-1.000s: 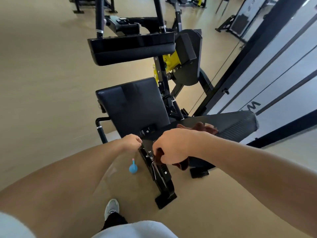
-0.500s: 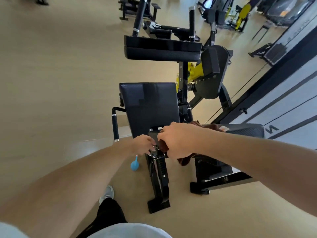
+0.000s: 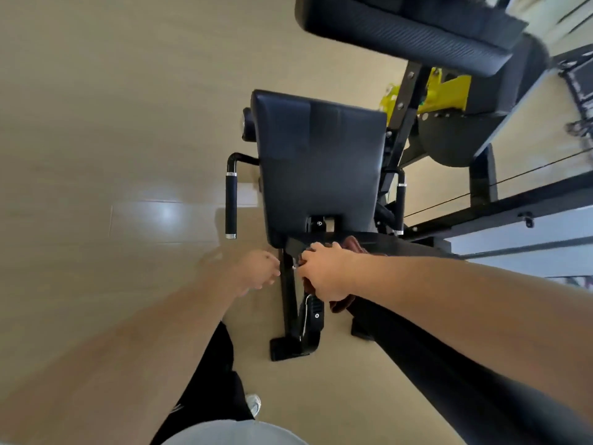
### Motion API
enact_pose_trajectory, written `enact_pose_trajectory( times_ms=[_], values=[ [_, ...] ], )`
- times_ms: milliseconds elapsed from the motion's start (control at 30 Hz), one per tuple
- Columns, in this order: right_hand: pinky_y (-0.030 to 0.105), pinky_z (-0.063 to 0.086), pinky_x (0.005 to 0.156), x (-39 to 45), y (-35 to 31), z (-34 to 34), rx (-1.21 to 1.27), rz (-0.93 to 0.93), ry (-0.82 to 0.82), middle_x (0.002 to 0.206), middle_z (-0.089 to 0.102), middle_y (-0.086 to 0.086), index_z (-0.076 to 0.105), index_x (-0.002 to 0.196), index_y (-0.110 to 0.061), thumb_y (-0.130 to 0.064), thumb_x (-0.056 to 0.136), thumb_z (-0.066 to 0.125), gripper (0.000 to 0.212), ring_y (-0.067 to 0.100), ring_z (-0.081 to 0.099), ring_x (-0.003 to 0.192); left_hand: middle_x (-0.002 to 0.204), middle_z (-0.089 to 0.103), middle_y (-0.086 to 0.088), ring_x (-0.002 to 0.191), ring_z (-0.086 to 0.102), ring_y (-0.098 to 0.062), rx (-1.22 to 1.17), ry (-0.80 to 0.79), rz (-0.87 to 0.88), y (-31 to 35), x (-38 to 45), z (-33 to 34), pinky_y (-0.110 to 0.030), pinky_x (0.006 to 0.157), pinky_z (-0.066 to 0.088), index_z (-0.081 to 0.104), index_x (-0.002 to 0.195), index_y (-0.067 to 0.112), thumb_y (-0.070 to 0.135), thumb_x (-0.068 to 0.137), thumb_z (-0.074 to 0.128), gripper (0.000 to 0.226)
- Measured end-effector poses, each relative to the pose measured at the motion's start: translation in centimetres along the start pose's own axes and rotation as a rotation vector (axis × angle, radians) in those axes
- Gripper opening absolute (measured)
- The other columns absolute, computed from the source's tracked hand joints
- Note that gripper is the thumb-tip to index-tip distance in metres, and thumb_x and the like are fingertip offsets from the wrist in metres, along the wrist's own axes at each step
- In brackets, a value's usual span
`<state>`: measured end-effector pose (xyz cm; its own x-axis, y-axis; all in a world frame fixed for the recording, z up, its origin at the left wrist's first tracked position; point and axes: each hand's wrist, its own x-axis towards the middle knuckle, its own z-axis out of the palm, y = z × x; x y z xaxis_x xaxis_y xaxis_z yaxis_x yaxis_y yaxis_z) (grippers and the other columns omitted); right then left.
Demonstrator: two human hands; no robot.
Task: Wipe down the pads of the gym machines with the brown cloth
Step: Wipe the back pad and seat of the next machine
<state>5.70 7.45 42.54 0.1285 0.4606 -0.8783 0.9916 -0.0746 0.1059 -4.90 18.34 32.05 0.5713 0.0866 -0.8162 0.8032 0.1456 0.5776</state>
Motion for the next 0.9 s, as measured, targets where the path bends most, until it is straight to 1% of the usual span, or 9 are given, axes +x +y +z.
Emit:
enact_pose_trajectory(
  times_ms=[100,200,267,367,500,600,700,800,900],
  values=[
    [0.074,0.011,0.116,4.9,0.6,0.3,-0.017,0.001,0.096,0.167,0.008,0.011,0.027,0.157,-0.022,-0.018,0.090,0.063,0.076,0.043,-0.010,0.153,0.100,0.065,-0.016,0.080,0.075,-0.016,-0.084,-0.008,-0.056,-1.4,3.5,-2.4,-0.020,0.058,0.052,0.063,0.106,0.001,0.003,0.101,0.044,0.019],
    [0.078,0.009,0.111,8.8,1.1,0.2,-0.070,0.194,0.166,0.165,0.013,0.017,0.032,0.155,-0.020,-0.025,0.097,0.055,0.063,0.048,-0.003,0.152,0.080,0.057,-0.009,0.035,0.057,0.002,-0.061,0.035,-0.087,-2.5,6.4,-4.4,-0.011,0.035,0.041,0.058,0.087,0.007,-0.003,0.101,0.041,0.024],
    [0.074,0.029,0.108,10.1,0.9,0.0,-0.033,0.300,0.127,0.156,0.030,0.023,0.042,0.149,-0.015,-0.023,0.101,0.047,0.049,0.054,0.027,0.142,0.081,0.058,-0.009,0.038,0.058,0.002,-0.113,0.051,-0.142,-2.7,7.3,-5.1,-0.011,0.037,0.041,0.058,0.089,0.008,-0.004,0.099,0.042,0.023],
    [0.053,0.055,0.089,12.8,1.6,0.1,0.088,0.233,0.171,0.136,0.050,0.017,0.048,0.141,-0.013,-0.015,0.101,0.048,0.040,0.043,0.058,0.115,0.095,0.062,-0.011,0.077,0.063,-0.018,-0.102,0.066,-0.128,-2.8,8.9,-5.9,-0.020,0.059,0.049,0.061,0.094,0.010,-0.001,0.097,0.048,0.018],
    [0.065,0.015,0.120,16.2,3.8,1.6,0.438,0.152,0.057,0.160,0.031,0.002,0.045,0.149,-0.032,-0.022,0.098,0.057,0.053,0.040,0.012,0.152,0.091,0.061,-0.007,0.077,0.062,-0.018,-0.145,-0.046,-0.153,-3.8,9.9,-5.4,-0.017,0.056,0.049,0.060,0.094,0.009,-0.006,0.097,0.048,0.019],
    [0.079,0.007,0.112,17.4,3.2,2.5,0.361,0.192,-0.124,0.166,0.012,-0.003,0.042,0.150,-0.033,-0.014,0.094,0.059,0.061,0.050,-0.009,0.150,0.085,0.058,-0.005,0.063,0.059,-0.009,-0.230,-0.075,-0.184,-4.7,9.4,-5.1,-0.012,0.044,0.045,0.059,0.092,0.011,-0.003,0.100,0.045,0.021],
    [0.075,0.022,0.112,16.5,2.7,1.5,0.286,0.107,-0.158,0.159,0.030,0.004,0.048,0.145,-0.025,-0.013,0.095,0.057,0.052,0.053,0.012,0.148,0.085,0.059,-0.005,0.067,0.055,-0.013,-0.241,-0.057,-0.178,-5.0,7.8,-4.9,-0.012,0.044,0.041,0.059,0.098,0.010,0.000,0.101,0.045,0.017],
    [0.053,0.040,0.110,13.9,3.2,-0.2,0.173,-0.059,-0.150,0.126,0.062,0.007,0.064,0.124,-0.016,-0.018,0.096,0.052,0.030,0.035,0.054,0.123,0.087,0.060,-0.005,0.064,0.057,-0.010,-0.172,0.012,-0.147,-4.0,6.6,-4.5,-0.013,0.049,0.046,0.059,0.094,0.013,-0.002,0.098,0.047,0.020],
    [0.045,0.046,0.105,9.0,2.8,-1.8,0.211,-0.077,-0.255,0.118,0.067,0.008,0.066,0.121,-0.012,-0.023,0.101,0.045,0.031,0.028,0.061,0.109,0.095,0.061,-0.013,0.061,0.057,-0.010,-0.177,0.064,-0.073,-1.7,4.0,-3.3,-0.008,0.041,0.043,0.061,0.092,0.009,-0.006,0.095,0.051,0.019]
  ],
)
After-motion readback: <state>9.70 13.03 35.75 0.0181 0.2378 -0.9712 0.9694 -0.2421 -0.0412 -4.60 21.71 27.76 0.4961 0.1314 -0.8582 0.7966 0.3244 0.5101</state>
